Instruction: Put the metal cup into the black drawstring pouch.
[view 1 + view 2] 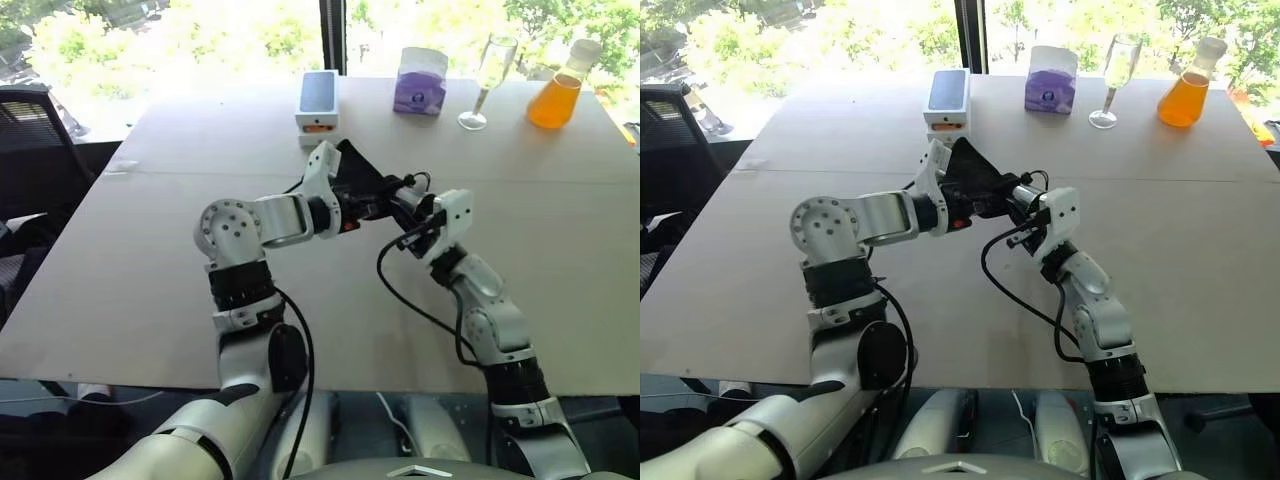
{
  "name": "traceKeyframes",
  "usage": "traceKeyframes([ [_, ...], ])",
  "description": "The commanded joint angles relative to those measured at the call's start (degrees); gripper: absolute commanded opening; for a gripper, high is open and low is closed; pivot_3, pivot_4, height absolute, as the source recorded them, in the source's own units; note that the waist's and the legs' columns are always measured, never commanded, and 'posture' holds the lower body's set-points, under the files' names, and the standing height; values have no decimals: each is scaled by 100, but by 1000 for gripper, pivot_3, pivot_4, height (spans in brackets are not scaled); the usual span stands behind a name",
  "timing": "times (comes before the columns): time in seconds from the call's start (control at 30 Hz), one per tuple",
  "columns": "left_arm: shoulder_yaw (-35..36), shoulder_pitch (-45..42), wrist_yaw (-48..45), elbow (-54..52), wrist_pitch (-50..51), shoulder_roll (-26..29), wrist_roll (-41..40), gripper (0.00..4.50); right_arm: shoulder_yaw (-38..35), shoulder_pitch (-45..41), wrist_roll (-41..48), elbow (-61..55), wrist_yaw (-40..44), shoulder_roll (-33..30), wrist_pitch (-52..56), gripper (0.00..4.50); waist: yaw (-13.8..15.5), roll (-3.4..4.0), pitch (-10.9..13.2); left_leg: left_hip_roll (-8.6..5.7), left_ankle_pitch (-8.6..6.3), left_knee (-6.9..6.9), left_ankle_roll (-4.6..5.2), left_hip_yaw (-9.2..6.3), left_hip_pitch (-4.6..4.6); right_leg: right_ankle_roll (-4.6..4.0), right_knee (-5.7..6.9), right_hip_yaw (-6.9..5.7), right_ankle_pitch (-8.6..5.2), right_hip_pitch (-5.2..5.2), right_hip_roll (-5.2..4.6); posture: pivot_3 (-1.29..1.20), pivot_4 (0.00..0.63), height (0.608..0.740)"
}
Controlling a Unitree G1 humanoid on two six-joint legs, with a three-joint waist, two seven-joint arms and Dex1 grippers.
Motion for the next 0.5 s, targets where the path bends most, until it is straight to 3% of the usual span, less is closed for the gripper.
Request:
traceKeyframes([
  [0.03, -1485, 46, -839, -684, -542, 604, 176, 0, 0, -37, -106, 189, -70, 75, 43, 23, 5, 1, 0, -1, 1, -1, -1, 2, 1, 0, 1, 2, 0, -1, -1, 0, 150, 740],
  [0.17, -1671, 295, -1179, -652, -769, 777, 211, 0, 4, 81, 211, -149, 199, -28, 514, 23, 38, 1, 0, -1, 1, -1, -3, 1, 2, 0, -3, 3, 0, 0, -4, 0, 150, 740],
  [0.4, -269, 388, -1025, -550, 284, 71, -173, 0, -32, 483, 1493, -1639, 714, -678, 2511, 23, 120, 3, 3, 0, 0, 1, 1, -5, -6, -1, -5, -3, 0, -2, -7, 0, 150, 740],
  [0.5, 14, 374, -960, -476, 411, -4, -412, 0, 25, 534, 1604, -1702, 806, -763, 2713, 23, 115, 3, 3, 0, -11, 1, 20, -6, -3, -1, -4, -5, 0, 0, -4, 0, 150, 740],
])
